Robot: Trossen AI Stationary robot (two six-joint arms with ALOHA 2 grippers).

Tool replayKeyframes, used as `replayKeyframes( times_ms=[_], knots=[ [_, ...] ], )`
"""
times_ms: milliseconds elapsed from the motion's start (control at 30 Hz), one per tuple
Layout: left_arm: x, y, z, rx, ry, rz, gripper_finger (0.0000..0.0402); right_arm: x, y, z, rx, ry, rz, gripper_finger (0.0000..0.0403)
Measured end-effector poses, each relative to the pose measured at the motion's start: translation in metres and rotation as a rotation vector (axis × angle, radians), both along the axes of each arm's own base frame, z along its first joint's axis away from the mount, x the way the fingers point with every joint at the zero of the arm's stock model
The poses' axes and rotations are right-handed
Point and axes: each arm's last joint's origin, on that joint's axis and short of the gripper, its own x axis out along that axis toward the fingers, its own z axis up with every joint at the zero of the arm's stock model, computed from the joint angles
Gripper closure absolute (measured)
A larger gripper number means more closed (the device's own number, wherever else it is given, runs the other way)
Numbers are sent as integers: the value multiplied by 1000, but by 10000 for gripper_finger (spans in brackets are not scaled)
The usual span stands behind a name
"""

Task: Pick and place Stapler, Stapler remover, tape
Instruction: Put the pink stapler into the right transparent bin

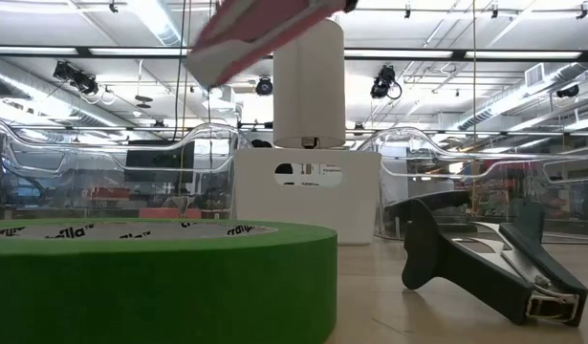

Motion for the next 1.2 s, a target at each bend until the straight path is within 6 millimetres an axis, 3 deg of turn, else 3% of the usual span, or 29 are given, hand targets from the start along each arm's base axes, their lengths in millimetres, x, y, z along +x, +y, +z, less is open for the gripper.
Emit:
replayKeyframes(
  times_ms=[400,600,800,933,1200],
  knots=[
    [-19,-15,-1,28,3,35,179,-96,-13,41,56,201,-211,327],
    [-26,-25,0,53,-40,23,192,-140,-11,54,88,124,-328,327],
    [-31,-32,0,59,-58,9,200,-184,-13,22,160,32,-414,327],
    [-32,-34,1,63,-65,4,202,-199,-11,1,253,-90,-376,327],
    [-32,-33,1,58,-80,22,203,-224,-17,-57,382,-122,-399,327]
  ],
)
